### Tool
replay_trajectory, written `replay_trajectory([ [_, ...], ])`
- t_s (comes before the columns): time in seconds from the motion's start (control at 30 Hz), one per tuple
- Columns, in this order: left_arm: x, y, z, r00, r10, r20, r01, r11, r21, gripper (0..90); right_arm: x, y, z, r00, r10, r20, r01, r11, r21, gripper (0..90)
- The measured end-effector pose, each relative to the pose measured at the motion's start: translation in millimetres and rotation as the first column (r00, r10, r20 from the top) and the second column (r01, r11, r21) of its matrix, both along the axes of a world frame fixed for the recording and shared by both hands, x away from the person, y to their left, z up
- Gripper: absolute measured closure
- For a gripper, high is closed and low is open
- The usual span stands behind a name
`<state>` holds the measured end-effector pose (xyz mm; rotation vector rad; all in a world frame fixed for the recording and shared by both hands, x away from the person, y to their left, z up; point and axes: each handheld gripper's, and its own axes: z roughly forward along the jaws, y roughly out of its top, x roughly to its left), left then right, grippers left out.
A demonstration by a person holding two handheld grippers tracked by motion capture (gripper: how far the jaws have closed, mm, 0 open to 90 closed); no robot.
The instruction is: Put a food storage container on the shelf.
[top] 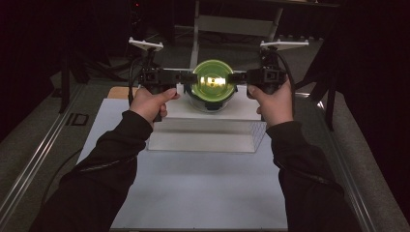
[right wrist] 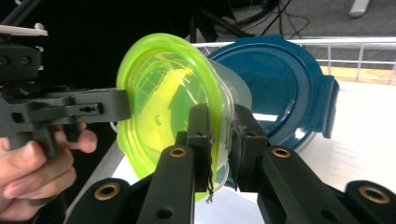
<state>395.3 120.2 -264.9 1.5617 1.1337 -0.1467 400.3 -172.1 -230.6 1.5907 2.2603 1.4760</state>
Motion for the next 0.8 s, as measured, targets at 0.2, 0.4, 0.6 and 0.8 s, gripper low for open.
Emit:
replay_trajectory([
  [0.2,5.0,-4.0,-2.7,0.9992,0.02,0.035,-0.021,0.9994,0.027,72.2,11.1,2.9,1.2,0.9997,-0.019,-0.013,0.019,1.0,-0.018,74.1],
  [0.4,9.3,-5.1,-5.8,0.9978,0.044,0.05,-0.045,0.9989,0.012,63.1,19.8,2.4,-2.6,0.9992,-0.036,-0.015,0.036,0.999,-0.013,70.8],
  [0.6,10.9,-8.9,-6.5,0.9972,0.049,0.056,-0.05,0.9985,0.019,51.5,20.9,3.7,-3.5,0.9997,-0.022,0.003,0.022,1.0,-0.018,63.5],
  [0.8,11.8,-7.9,-5.9,0.9968,0.054,0.058,-0.054,0.9985,-0.01,45.4,17.3,2.7,2.3,0.9993,-0.018,0.032,0.019,1.0,-0.022,55.5],
])
